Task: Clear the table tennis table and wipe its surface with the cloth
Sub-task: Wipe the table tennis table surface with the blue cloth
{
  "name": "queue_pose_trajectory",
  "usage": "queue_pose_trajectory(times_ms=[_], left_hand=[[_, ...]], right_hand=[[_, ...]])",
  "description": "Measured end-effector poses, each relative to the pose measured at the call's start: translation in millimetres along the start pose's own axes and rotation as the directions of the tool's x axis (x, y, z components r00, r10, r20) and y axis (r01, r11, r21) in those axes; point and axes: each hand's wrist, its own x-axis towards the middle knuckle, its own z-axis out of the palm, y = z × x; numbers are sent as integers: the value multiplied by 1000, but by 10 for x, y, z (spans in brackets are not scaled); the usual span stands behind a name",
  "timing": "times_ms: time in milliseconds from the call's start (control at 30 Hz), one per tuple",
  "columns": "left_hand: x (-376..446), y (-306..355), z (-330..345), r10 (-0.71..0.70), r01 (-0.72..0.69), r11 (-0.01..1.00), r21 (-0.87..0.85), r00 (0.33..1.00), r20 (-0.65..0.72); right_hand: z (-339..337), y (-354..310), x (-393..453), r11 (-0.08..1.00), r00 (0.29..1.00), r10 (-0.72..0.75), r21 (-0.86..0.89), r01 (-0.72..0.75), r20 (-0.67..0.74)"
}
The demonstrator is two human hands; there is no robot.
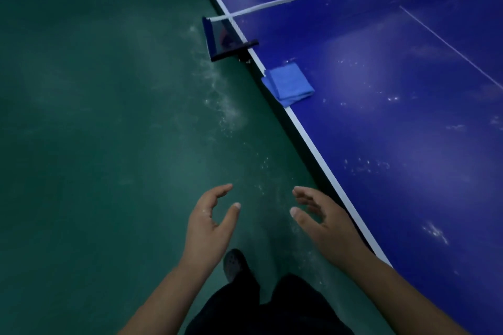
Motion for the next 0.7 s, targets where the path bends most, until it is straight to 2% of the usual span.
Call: queue_pose_trajectory(times_ms=[233, 467, 567, 633, 700], left_hand=[[1502, 55, 7, 82, -83, 997, 6, 993, 88], [2650, 34, 349, 154, -160, 987, 35, 978, 141], [3109, 20, 522, 138, -150, 987, 56, 975, 172], [3426, 7, 648, 149, -167, 983, 77, 969, 197], [3769, -30, 795, 190, -217, 971, 99, 955, 228]], right_hand=[[11, -363, 1191, 1000, 996, 30, -7, -31, -87], [-130, -402, 2351, 995, 989, 74, 72, -65, -129], [-205, -348, 2837, 991, 984, 106, 100, -92, -140], [-242, -297, 3178, 995, 982, 95, 56, -86, -166], [-259, -213, 3552, 999, 974, 24, -32, -32, -224]])
